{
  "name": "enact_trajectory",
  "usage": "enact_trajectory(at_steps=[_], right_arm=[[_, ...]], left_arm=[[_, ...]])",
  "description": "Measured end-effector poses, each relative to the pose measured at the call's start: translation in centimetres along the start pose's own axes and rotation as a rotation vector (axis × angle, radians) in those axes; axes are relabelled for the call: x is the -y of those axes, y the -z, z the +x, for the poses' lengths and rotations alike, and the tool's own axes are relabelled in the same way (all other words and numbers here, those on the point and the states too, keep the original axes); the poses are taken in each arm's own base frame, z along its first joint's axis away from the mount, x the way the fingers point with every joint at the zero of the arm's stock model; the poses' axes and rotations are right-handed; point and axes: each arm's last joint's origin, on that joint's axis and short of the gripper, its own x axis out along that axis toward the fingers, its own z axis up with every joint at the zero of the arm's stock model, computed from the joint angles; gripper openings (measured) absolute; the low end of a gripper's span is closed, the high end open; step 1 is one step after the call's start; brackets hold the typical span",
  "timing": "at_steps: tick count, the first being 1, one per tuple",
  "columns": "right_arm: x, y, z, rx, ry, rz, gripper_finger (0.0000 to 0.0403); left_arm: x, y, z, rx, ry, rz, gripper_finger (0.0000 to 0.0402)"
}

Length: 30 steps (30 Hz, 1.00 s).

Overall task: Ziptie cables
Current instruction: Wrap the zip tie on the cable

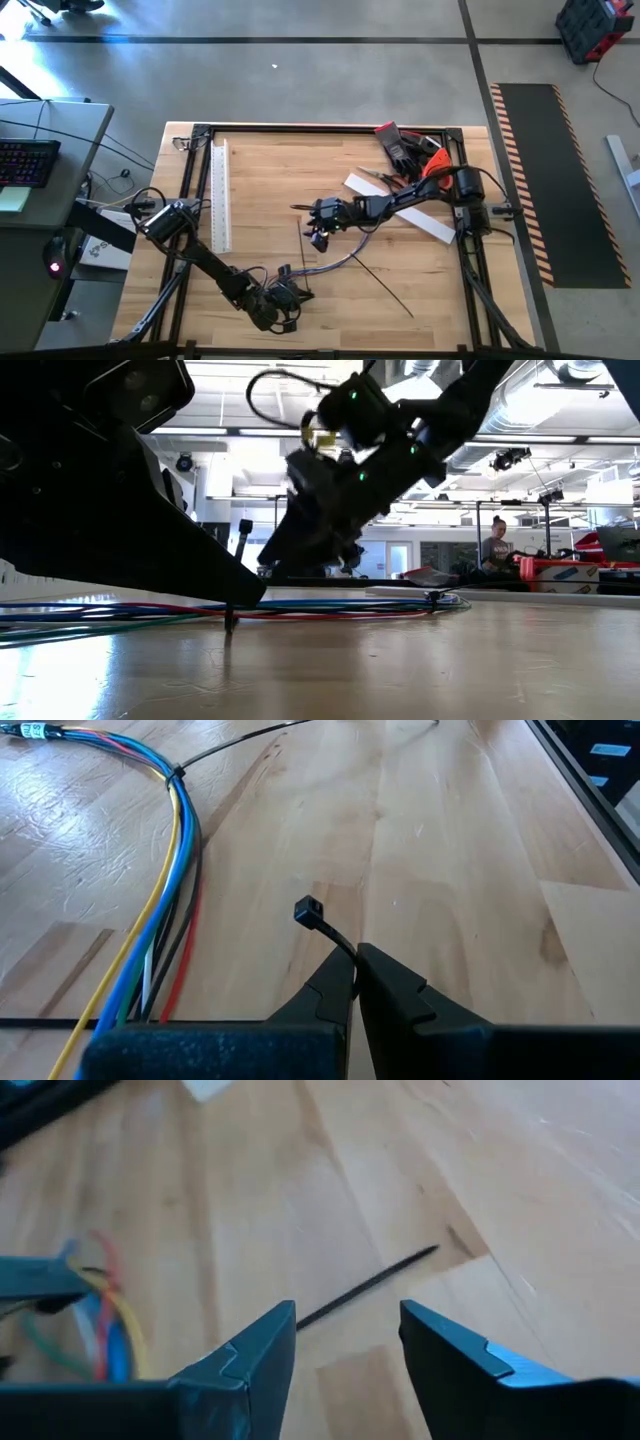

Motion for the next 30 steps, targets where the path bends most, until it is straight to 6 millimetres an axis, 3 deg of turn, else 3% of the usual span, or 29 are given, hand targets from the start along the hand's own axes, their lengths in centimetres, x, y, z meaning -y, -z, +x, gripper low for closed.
enact_trajectory(at_steps=[9, 17, 24, 30], right_arm=[[0.9, 1.2, 2.7, -0.02, -0.033, 0.056, 0.0213], [-0.3, 1.2, 4.4, 0.008, 0.096, 0.0, 0.0204], [-1.0, 2.4, 5.6, -0.021, 0.217, -0.082, 0.0166], [-1.1, 2.7, 5.6, -0.033, 0.255, -0.091, 0.0074]], left_arm=[[0.0, 0.0, 0.0, -0.002, 0.001, -0.001, 0.0], [-0.1, -0.1, 0.1, -0.003, -0.001, -0.004, 0.0], [-0.1, -0.1, 0.1, -0.003, 0.0, -0.004, 0.0], [-0.1, -0.1, 0.1, -0.002, 0.0, -0.005, 0.0]])
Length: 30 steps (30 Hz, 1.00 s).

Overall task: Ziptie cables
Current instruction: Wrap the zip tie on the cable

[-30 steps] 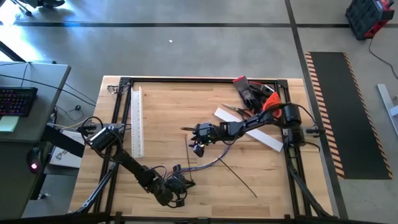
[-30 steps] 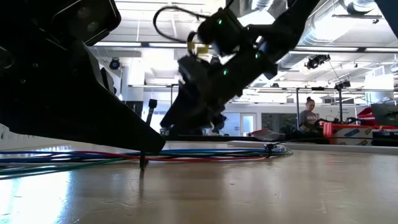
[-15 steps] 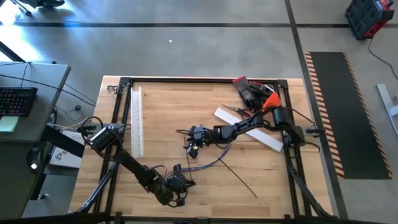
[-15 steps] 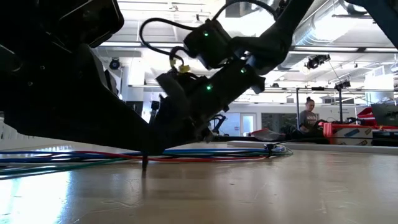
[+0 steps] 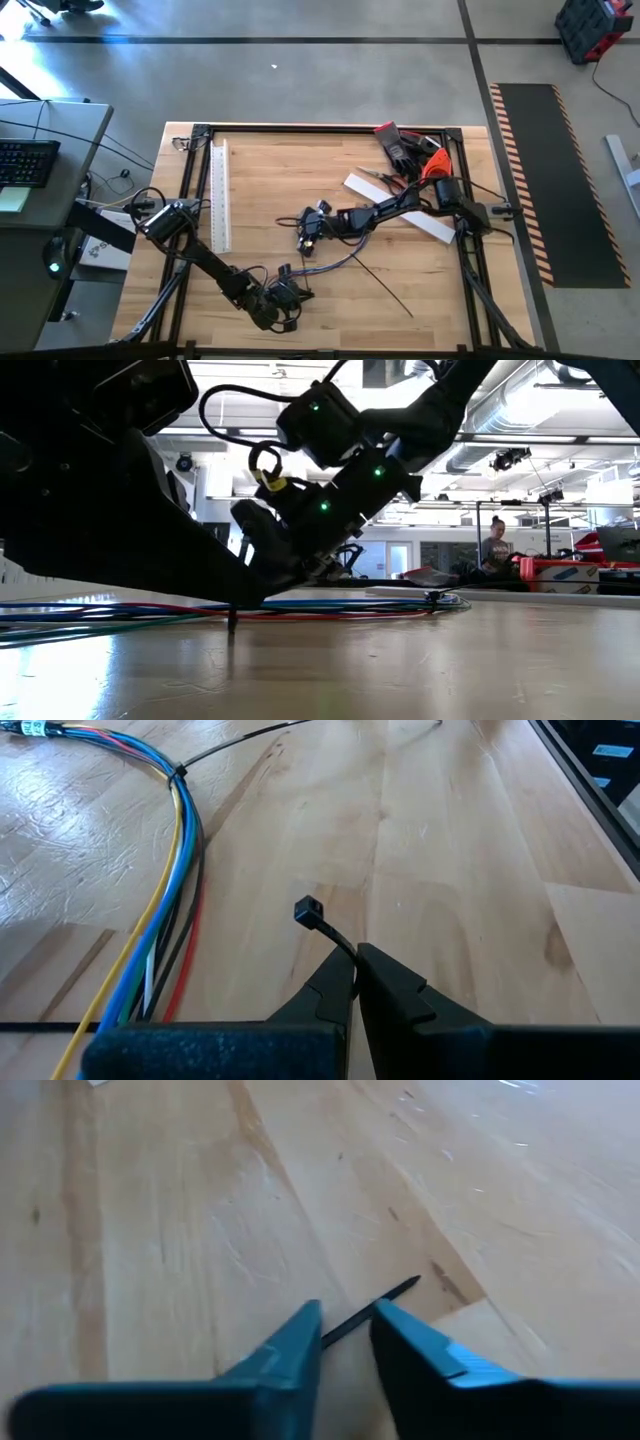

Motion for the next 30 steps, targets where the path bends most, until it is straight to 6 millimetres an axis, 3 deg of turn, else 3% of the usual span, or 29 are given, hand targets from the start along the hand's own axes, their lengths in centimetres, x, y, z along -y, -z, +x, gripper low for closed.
enact_trajectory(at_steps=[4, 10, 18, 27, 30], right_arm=[[-0.3, 0.1, -0.1, 0.003, 0.001, -0.021, 0.001], [-1.4, -0.4, -1.5, 0.053, 0.042, -0.073, 0.0001], [-4.2, -1.1, -5.1, 0.101, 0.064, -0.189, 0.0], [-8.1, 0.3, -8.2, 0.221, 0.226, -0.298, 0.0], [-8.0, 0.5, -7.9, 0.175, 0.186, -0.328, 0.0001]], left_arm=[[0.0, 0.0, 0.0, 0.0, -0.002, 0.001, 0.0], [0.0, 0.0, 0.0, -0.001, -0.001, 0.001, 0.0], [0.2, 0.1, -0.2, 0.0, 0.002, 0.006, 0.0], [0.4, 0.3, -0.5, 0.015, -0.016, 0.015, 0.0], [0.4, 0.3, -0.5, 0.013, -0.014, 0.016, 0.0]])
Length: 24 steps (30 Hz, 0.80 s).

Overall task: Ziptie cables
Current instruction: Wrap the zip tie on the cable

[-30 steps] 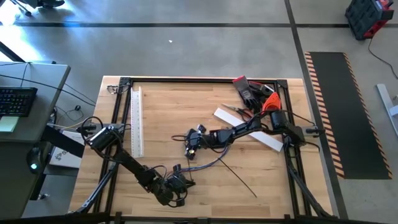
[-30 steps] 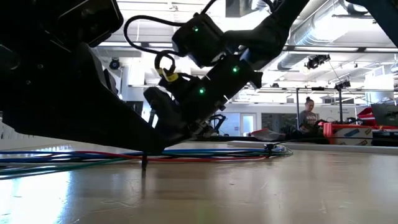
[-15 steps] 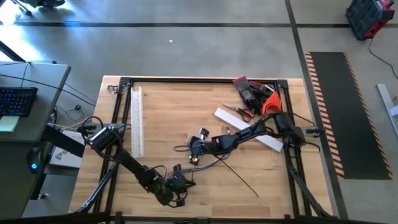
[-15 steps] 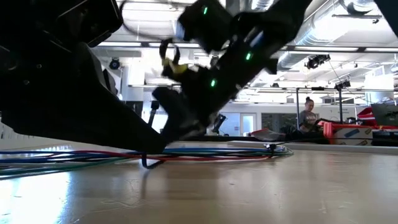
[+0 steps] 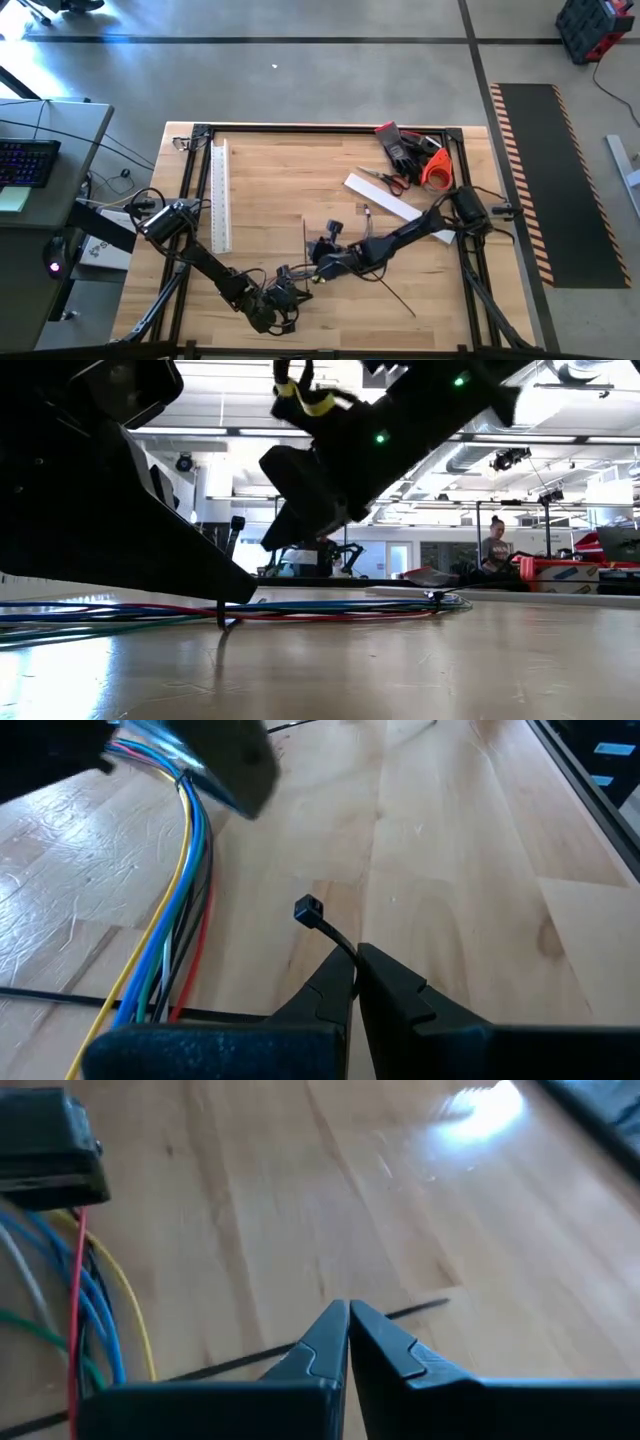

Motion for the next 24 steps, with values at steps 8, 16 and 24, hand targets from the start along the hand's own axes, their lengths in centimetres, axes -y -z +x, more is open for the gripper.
enact_trajectory(at_steps=[8, 16, 24], right_arm=[[6.5, -0.5, 4.7, -0.118, -0.179, 0.103, 0.0065], [10.9, 1.2, 9.2, -0.168, -0.352, 0.256, 0.0113], [9.3, 2.4, 9.2, -0.252, -0.467, 0.25, 0.0114]], left_arm=[[0.0, 0.0, 0.0, -0.002, 0.0, 0.004, 0.0], [0.0, 0.0, 0.0, -0.007, 0.005, 0.005, 0.0], [0.0, 0.1, 0.0, -0.014, 0.003, 0.009, 0.0]])
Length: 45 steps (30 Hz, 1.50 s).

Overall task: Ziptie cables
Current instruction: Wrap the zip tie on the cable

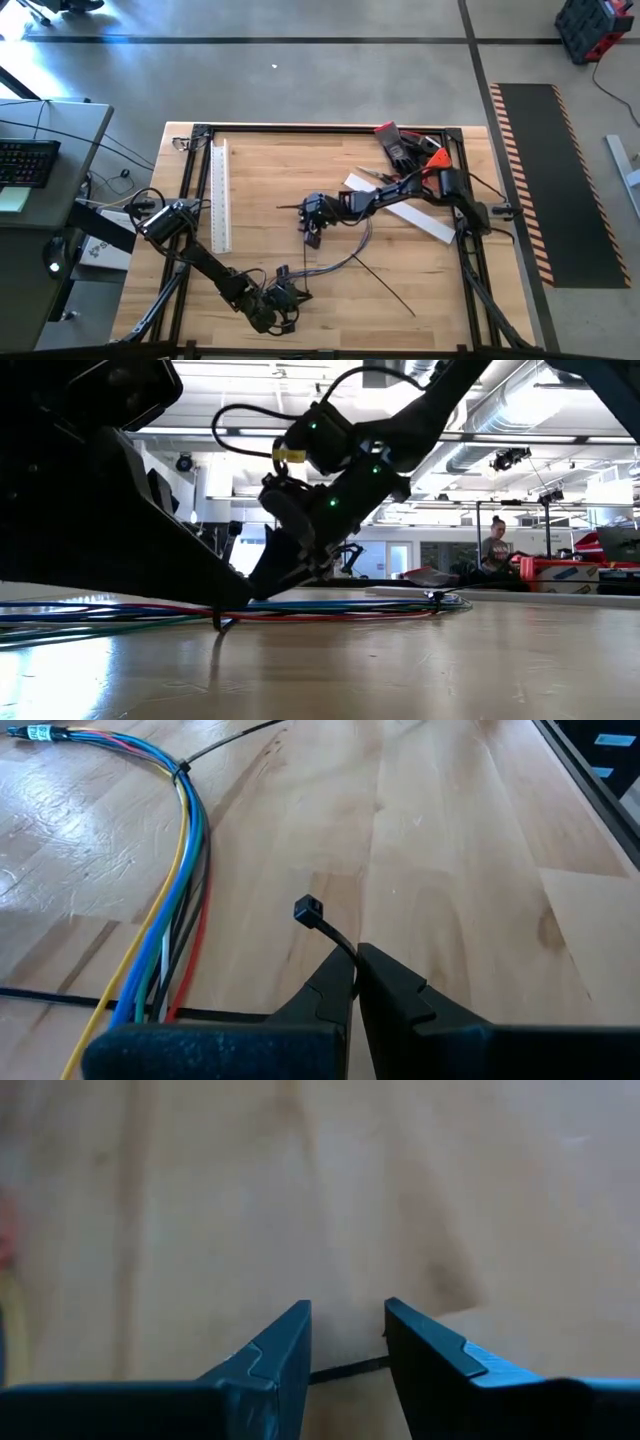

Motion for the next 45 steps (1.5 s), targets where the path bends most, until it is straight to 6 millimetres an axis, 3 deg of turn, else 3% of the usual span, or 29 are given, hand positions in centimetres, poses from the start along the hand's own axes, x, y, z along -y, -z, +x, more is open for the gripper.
enact_trajectory(at_steps=[17, 23, 31, 35, 39, 45], right_arm=[[-5.2, -0.9, -3.4, -0.013, -0.187, -0.025, 0.0114], [-6.5, -0.6, -3.5, -0.003, -0.198, -0.069, 0.0114], [-3.9, -1.9, -3.6, 0.16, 0.231, -0.074, 0.0114], [-2.2, -2.6, -3.4, 0.198, 0.263, -0.063, 0.0114], [-0.5, -2.3, -1.9, 0.21, 0.275, -0.08, 0.0114], [0.4, -1.3, -0.2, 0.189, 0.251, -0.079, 0.0105]], left_arm=[[-0.3, 0.3, 0.0, -0.021, -0.036, -0.015, 0.0], [-0.3, 0.3, 0.0, -0.016, -0.043, -0.015, 0.0], [-0.3, 0.3, 0.0, -0.019, -0.038, -0.015, 0.0], [-0.3, 0.3, 0.0, -0.019, -0.037, -0.015, 0.0], [-0.3, 0.3, 0.0, -0.02, -0.035, -0.016, 0.0], [-0.3, 0.4, 0.0, -0.026, -0.028, -0.015, 0.0]])
